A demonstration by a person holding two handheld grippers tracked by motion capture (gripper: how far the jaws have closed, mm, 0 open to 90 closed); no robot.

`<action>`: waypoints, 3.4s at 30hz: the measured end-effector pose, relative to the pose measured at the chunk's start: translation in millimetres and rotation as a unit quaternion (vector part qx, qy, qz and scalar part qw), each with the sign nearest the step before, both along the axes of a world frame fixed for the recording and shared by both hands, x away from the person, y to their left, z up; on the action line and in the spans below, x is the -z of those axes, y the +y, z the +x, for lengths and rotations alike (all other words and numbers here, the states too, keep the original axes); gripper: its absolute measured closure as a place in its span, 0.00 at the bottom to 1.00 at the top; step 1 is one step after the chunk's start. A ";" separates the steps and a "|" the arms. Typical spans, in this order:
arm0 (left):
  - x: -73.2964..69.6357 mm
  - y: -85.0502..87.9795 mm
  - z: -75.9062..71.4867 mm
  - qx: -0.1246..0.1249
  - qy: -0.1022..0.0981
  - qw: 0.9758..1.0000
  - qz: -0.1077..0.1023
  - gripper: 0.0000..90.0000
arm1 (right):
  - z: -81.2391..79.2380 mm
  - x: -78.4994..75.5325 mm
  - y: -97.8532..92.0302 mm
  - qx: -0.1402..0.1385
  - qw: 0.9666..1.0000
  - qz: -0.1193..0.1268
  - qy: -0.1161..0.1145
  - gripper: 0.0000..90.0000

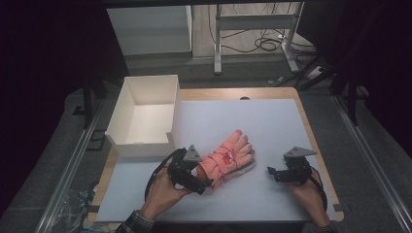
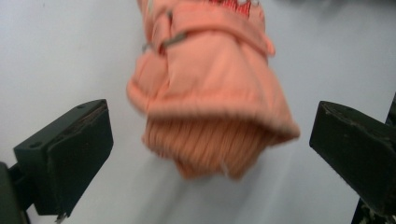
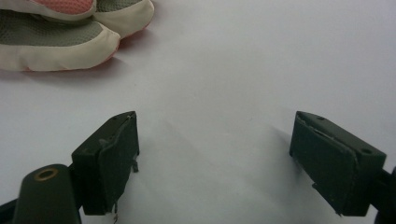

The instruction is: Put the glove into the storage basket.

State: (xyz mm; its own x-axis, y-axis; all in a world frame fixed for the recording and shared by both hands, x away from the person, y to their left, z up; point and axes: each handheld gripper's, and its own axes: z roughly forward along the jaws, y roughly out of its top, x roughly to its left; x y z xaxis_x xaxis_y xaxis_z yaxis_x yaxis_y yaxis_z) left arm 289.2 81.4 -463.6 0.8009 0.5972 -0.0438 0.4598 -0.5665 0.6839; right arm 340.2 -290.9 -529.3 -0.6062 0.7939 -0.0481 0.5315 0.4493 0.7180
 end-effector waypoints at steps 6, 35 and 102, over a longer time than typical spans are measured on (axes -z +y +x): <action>0.0 -21.2 15.9 -0.002 0.003 1.000 0.015 0.00 | 0.0 0.2 -0.2 0.000 1.000 0.001 0.000 0.18; 60.9 -60.9 34.5 0.008 0.021 0.994 0.111 0.01 | -0.1 0.5 -0.3 0.000 1.000 0.001 -0.001 0.18; -57.9 -11.7 97.9 -0.096 0.041 0.993 0.061 0.51 | -0.6 1.1 -0.1 0.000 1.000 0.002 -0.003 0.18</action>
